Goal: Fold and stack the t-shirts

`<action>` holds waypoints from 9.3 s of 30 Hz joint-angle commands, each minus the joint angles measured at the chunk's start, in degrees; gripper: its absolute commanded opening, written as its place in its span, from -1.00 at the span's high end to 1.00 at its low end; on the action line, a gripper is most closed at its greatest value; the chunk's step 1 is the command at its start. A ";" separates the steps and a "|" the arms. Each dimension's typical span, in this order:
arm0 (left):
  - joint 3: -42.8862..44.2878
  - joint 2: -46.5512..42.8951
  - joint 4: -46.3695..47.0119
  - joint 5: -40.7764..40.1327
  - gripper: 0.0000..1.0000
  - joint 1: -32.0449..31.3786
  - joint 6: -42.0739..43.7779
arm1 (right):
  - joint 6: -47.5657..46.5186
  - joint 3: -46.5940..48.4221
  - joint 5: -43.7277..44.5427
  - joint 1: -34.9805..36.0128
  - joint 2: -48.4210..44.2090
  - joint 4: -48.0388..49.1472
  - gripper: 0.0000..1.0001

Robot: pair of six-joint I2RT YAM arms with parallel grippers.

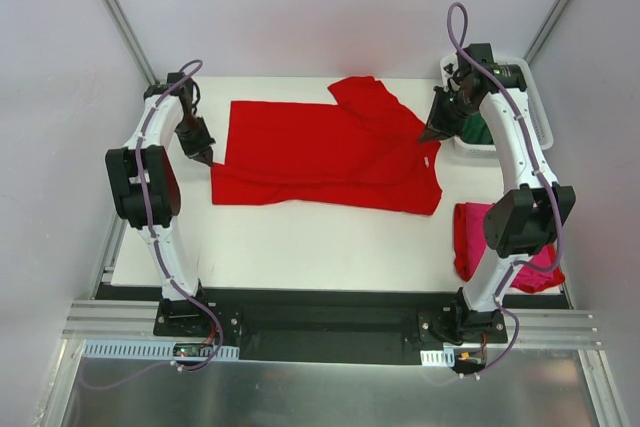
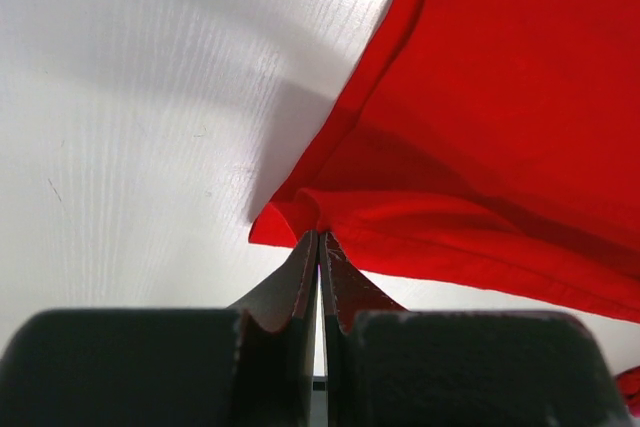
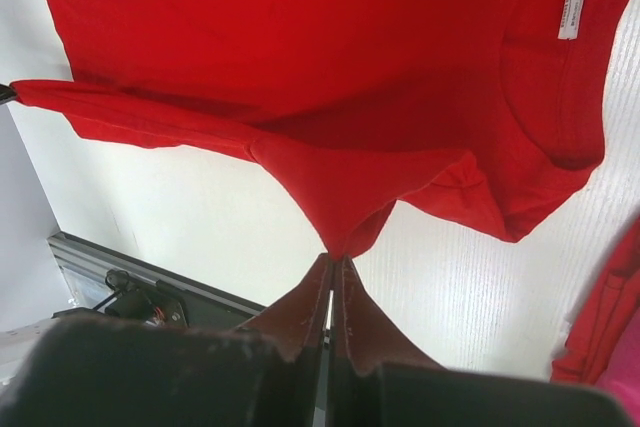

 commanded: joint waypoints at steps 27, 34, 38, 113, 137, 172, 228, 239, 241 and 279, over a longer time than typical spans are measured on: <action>12.18 6.33 -4.09 -0.54 1.00 -2.79 1.19 | -0.76 0.78 -2.56 -2.06 0.63 -0.72 0.98; 13.41 6.86 -4.09 -0.63 1.00 -2.79 1.10 | -0.94 0.34 -2.21 -2.06 1.24 -0.63 0.98; 14.03 6.77 -4.09 0.59 1.00 -2.79 1.10 | -1.02 -0.02 -1.77 -2.15 1.59 -0.54 0.98; -13.93 -1.93 13.14 17.11 -0.99 -2.97 -0.48 | -5.77 -31.77 0.69 -2.50 -5.01 16.25 -0.93; -14.80 -0.79 13.40 18.44 -0.99 -0.33 -0.57 | -6.21 -32.27 0.53 -2.33 1.94 14.31 -0.64; -11.99 2.03 8.39 12.55 -0.85 0.28 1.10 | -7.79 -28.67 2.28 -2.24 6.69 11.06 -0.32; -18.23 -3.25 9.63 11.85 1.00 0.37 2.59 | -8.58 -31.13 7.47 -2.24 8.27 13.88 0.26; -20.77 -5.62 8.84 9.57 1.00 0.28 2.42 | -8.85 -32.97 7.46 -2.07 5.21 12.38 0.97; -21.48 -6.58 8.49 8.69 1.00 0.28 2.51 | -8.58 -34.03 7.90 -1.89 3.54 11.77 0.98; -44.33 -25.04 6.29 4.55 1.00 0.37 1.80 | -6.65 -54.42 10.89 5.32 -16.95 5.79 0.97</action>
